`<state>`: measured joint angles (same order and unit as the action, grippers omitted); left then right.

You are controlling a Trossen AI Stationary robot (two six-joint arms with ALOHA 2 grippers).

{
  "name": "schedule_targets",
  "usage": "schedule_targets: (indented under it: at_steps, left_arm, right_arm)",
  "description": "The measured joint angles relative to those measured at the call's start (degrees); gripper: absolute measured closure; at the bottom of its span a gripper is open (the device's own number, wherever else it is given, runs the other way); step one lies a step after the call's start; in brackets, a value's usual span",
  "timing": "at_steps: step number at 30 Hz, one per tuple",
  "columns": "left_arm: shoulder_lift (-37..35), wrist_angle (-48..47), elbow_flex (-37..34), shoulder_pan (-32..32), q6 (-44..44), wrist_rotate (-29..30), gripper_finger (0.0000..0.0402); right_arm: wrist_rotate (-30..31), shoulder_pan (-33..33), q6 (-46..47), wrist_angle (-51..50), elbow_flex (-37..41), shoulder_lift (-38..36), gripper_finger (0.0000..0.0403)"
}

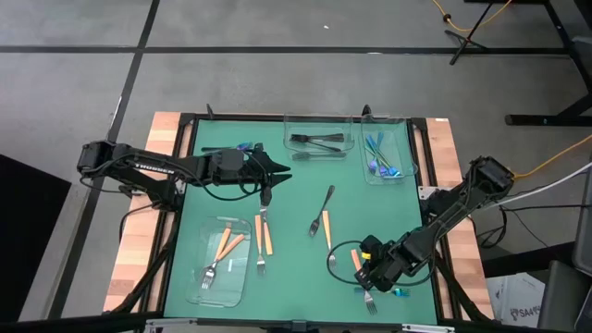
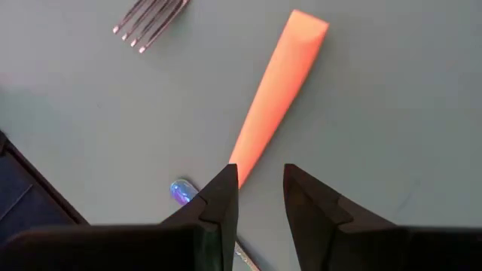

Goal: Sort silverware by color (type)
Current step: Put the orange fork into the bottom transparent bin

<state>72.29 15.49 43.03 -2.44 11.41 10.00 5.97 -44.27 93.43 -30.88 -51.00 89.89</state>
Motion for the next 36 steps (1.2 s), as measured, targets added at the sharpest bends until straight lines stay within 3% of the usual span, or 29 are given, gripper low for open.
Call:
schedule_targets:
  at_steps: [22, 36]
  left_arm:
    - [0.00, 0.00, 0.00, -0.17, -1.52, 0.02, 0.0302]
    - [0.00, -0.02, 0.00, -0.17, -1.53, 0.01, 0.0302]
  right_arm:
    - [0.38, -0.02, 4.42, 4.31, -0.04, 0.35, 0.0306]
    - [-4.04, -0.02, 3.67, -2.36, -6.38, 9.29, 0.0306]
